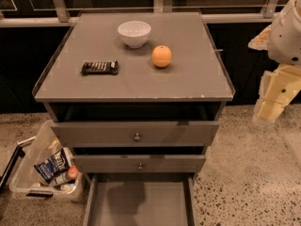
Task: Place orange into bottom drawer
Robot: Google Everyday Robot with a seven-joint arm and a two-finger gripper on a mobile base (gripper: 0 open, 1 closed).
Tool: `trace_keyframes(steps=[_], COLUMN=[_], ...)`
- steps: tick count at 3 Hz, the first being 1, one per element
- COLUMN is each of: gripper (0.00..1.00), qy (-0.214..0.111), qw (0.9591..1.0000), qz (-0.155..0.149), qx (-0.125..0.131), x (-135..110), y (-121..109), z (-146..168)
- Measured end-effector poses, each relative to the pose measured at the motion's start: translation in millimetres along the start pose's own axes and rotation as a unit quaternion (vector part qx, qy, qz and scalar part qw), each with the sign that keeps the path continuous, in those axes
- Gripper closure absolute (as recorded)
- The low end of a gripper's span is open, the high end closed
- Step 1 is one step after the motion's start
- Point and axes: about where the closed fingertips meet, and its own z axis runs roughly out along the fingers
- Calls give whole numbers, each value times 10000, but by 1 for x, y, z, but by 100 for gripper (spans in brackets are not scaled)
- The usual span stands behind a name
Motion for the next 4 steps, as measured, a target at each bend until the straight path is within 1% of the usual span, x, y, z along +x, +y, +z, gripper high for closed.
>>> trace_keyframes(steps=[1, 2, 3, 4], gripper=[0, 0, 0, 0], qy=[-3, -207, -518, -875], qw=[10000, 9997, 9985, 9958], qz=[0, 10, 34, 54], qx=[2, 112, 194, 276], x=[0, -17, -54, -95], y=[0, -19, -54, -93], z=[0, 2, 10, 19])
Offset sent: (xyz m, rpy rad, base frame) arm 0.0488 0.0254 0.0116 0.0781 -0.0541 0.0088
